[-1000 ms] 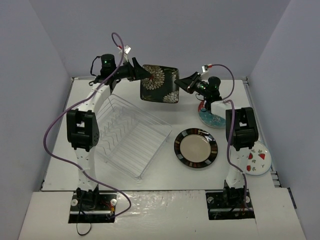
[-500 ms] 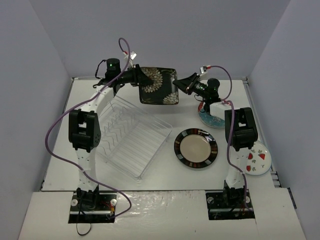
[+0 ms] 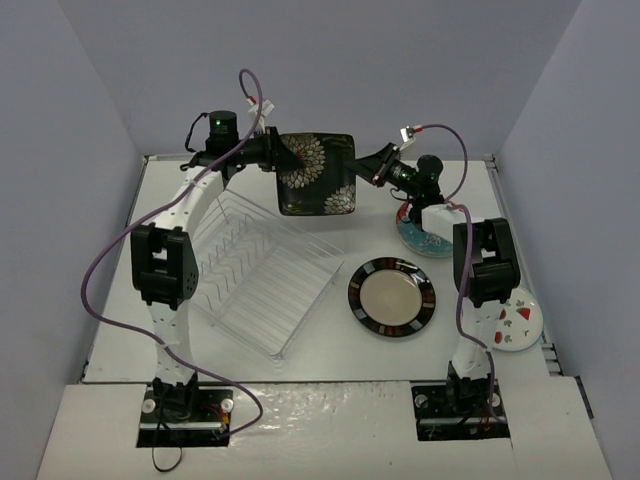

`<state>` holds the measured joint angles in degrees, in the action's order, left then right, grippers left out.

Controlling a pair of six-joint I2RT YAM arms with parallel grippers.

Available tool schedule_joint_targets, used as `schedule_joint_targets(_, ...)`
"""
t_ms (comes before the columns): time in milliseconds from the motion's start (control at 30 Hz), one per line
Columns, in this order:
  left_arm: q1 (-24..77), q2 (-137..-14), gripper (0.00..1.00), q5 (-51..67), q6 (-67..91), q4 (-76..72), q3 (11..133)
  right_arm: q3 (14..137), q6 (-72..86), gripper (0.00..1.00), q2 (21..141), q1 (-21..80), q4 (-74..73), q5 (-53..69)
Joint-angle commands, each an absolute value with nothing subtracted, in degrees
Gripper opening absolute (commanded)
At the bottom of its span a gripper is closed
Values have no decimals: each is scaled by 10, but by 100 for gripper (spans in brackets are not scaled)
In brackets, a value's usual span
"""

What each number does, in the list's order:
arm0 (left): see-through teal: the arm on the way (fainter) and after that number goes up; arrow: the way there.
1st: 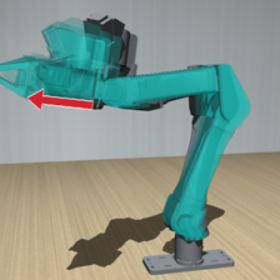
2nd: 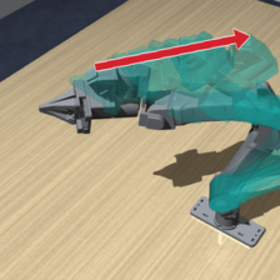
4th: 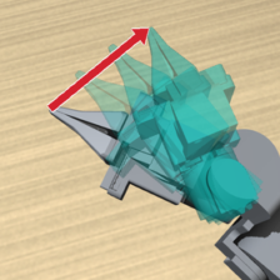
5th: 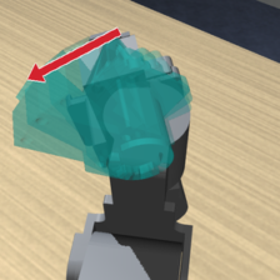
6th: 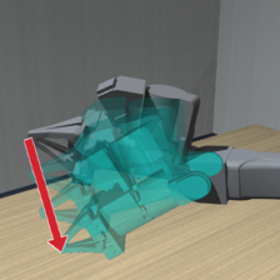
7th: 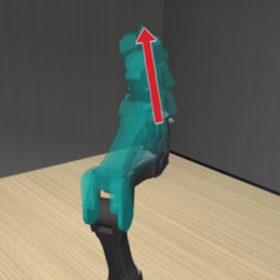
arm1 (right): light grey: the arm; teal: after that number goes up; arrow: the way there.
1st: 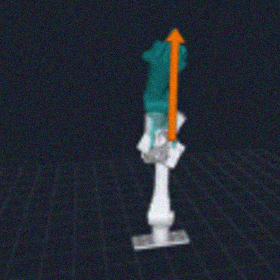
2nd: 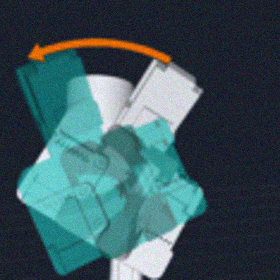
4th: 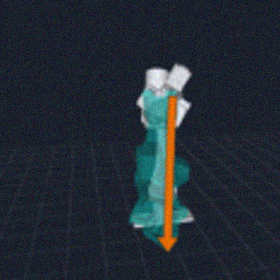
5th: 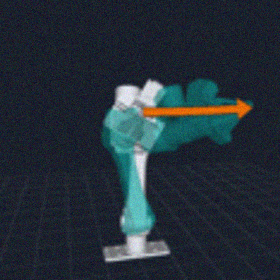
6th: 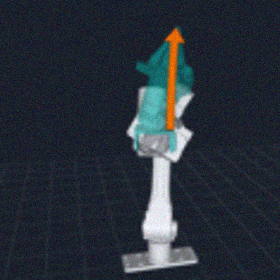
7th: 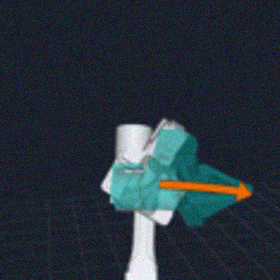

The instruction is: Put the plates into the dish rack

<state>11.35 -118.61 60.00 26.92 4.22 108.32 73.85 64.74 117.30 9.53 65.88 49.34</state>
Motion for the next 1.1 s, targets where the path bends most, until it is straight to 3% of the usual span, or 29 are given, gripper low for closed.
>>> schedule_joint_targets(0,110,-1108,0,671,125,71,1153,768,616,27,1080,106,739,547)
schedule_joint_targets(67,103,-1107,0,717,130,63,1164,790,572,45,1082,118,697,585)
schedule_joint_targets(167,102,-1103,0,759,175,24,1166,816,495,56,1085,130,630,617)
schedule_joint_targets(367,96,-1098,0,819,352,-202,1119,831,375,68,1065,138,549,657)
schedule_joint_targets(500,95,-1114,0,859,519,-384,1116,902,140,68,1053,142,221,643)
schedule_joint_targets(600,94,-1146,0,874,615,-465,1140,931,27,68,1044,150,135,603)
schedule_joint_targets(667,94,-1159,0,879,664,-535,1148,923,31,60,1037,151,146,599)
schedule_joint_targets(700,94,-1169,0,880,700,-571,1155,920,46,48,1037,151,162,598)
schedule_joint_targets(767,95,-1190,0,882,755,-601,1170,910,69,10,1036,150,196,597)
schedule_joint_targets(800,95,-1199,0,882,766,-601,1182,902,92,0,1036,151,224,602)
schedule_joint_targets(867,94,-1219,1,887,793,-608,1215,877,149,0,1027,156,300,583)
schedule_joint_targets(900,94,-1231,12,890,813,-611,1227,868,164,0,1021,158,318,563)
schedule_joint_targets(967,91,-1248,70,890,846,-612,1251,855,176,0,1002,160,334,512)
schedule_joint_targets(1000,88,-1256,91,889,860,-609,1264,847,186,0,987,160,343,484)
schedule_joint_targets(1067,84,-1275,97,886,890,-603,1295,834,202,0,967,159,358,432)
